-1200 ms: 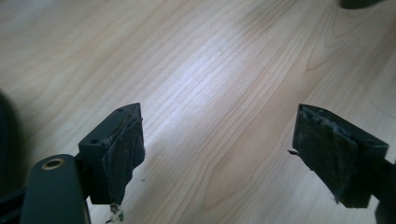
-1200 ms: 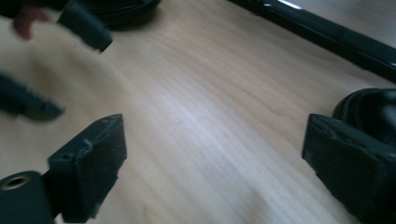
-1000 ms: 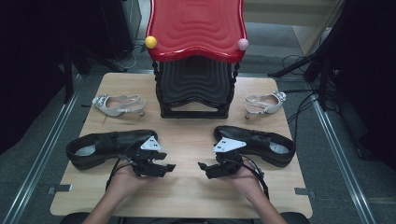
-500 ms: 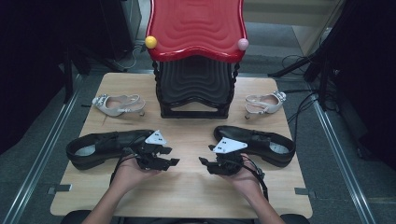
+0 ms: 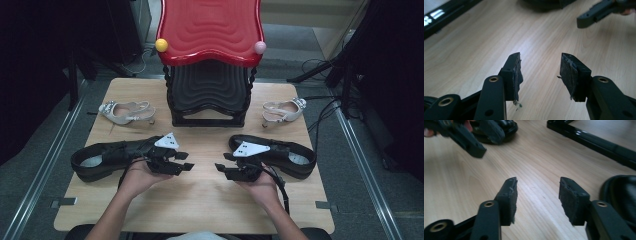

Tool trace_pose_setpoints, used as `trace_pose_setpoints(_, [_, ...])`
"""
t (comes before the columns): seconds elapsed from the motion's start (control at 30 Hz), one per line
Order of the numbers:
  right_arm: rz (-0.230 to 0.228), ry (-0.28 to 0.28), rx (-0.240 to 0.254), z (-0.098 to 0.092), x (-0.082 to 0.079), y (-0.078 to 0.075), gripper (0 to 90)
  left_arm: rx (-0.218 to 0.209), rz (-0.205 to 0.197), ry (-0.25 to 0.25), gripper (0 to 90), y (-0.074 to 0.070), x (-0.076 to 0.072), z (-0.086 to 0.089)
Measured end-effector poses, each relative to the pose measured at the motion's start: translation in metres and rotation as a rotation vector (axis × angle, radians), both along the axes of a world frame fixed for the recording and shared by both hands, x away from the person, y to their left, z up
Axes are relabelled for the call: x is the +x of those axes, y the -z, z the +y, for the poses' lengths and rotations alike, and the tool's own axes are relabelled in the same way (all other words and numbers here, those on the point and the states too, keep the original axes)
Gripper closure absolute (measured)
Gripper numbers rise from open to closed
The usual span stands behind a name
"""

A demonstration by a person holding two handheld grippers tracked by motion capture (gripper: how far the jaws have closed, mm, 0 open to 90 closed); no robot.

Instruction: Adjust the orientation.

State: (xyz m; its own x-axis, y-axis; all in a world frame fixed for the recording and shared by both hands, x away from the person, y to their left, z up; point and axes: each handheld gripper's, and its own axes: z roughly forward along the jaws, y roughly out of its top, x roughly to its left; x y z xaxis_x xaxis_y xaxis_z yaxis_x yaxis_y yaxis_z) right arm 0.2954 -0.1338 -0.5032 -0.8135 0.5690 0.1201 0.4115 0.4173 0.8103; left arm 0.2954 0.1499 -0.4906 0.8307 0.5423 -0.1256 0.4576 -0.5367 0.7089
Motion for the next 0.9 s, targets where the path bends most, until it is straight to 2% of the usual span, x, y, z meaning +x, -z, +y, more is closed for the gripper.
trace_pose_setpoints(0.03, [0.0,-0.007,0.002,0.001,0.0,0.001,51.6,0.004,-0.018,-0.008,53.1,0.001,-0.003,0.0])
trace_pose_setpoints(0.07, [0.0,-0.007,0.002,0.001,0.0,0.001,51.6,0.004,-0.018,-0.008,53.2,0.001,-0.003,0.0])
trace_pose_setpoints(0.13, [-0.01,-0.006,-0.018,0.002,0.0,0.002,52.0,0.008,0.013,-0.009,53.0,0.002,-0.004,0.0])
trace_pose_setpoints(0.2, [-0.002,-0.009,-0.023,0.002,0.001,0.002,53.0,0.032,0.048,-0.016,50.6,0.003,-0.003,-0.001])
trace_pose_setpoints(0.27, [0.043,-0.037,0.006,-0.001,0.002,0.002,53.1,0.047,0.061,-0.005,47.2,0.003,-0.004,-0.001])
trace_pose_setpoints(0.37, [0.048,-0.05,-0.016,-0.001,0.0,0.004,53.2,0.06,0.06,-0.007,44.7,0.002,-0.006,-0.001])
trace_pose_setpoints(0.43, [0.061,-0.054,-0.021,-0.002,-0.001,0.004,53.8,0.057,0.062,-0.018,43.5,0.0,-0.008,0.002])
trace_pose_setpoints(0.53, [0.096,-0.069,0.017,-0.005,-0.002,0.004,54.6,0.042,0.06,-0.042,43.2,-0.006,-0.01,0.009])
trace_pose_setpoints(0.6, [0.095,-0.069,0.019,-0.005,-0.002,0.005,54.6,0.014,0.06,-0.064,43.2,-0.012,-0.011,0.018])
trace_pose_setpoints(0.73, [0.087,-0.075,0.011,-0.003,-0.002,0.005,52.3,0.012,0.068,-0.087,43.1,-0.015,-0.011,0.027])
trace_pose_setpoints(0.9, [0.085,-0.081,0.004,0.0,0.0,0.004,50.7,0.008,0.056,-0.122,41.4,-0.022,-0.013,0.041])
